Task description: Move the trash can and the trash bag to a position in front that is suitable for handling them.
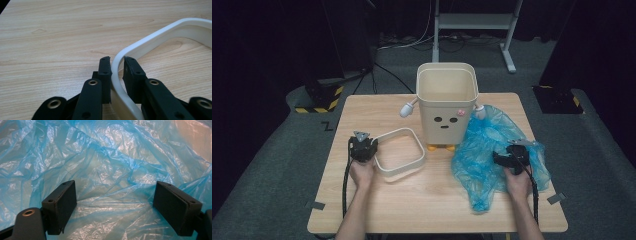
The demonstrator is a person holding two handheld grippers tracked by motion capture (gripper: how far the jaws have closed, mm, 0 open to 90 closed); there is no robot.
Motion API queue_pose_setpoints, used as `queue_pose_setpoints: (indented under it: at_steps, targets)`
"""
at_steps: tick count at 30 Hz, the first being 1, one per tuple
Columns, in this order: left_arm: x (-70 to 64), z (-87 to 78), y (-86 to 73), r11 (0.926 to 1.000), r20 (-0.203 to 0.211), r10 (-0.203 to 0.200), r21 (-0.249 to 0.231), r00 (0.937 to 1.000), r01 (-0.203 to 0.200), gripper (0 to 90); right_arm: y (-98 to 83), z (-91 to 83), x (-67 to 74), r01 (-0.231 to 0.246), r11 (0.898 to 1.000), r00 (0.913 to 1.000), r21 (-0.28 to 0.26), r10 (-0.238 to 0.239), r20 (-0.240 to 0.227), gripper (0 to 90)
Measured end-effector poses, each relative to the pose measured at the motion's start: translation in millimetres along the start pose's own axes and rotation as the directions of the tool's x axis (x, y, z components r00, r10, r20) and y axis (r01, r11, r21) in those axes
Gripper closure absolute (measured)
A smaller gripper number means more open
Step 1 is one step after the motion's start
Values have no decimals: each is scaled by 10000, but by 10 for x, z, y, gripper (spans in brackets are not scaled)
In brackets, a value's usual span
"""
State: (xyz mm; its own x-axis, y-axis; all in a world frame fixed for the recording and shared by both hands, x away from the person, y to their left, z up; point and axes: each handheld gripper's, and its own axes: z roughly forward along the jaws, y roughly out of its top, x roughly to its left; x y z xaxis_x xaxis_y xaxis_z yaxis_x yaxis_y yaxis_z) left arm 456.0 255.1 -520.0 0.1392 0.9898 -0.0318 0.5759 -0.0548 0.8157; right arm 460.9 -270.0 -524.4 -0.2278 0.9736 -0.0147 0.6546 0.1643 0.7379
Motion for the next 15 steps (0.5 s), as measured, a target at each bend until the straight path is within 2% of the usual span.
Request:
queue_pose_setpoints:
  at_steps: [7, 13, 15]
  targets:
    - [-15, 32, -33, 9994, -20, 334, 50, 9994, -334, 761, 1, 2, 1, -16, 10000, 10000, -2, 16, 10, 187]
    - [-5, 36, -31, 9996, 113, 258, 93, 9996, -259, 750, 4, 4, 0, -2, 10000, 10000, 3, 2, 36, 187]
    - [-14, 49, -26, 9991, 122, 350, 229, 9993, -353, 706, 4, 4, 0, -4, 10000, 10000, 1, 4, 36, 187]
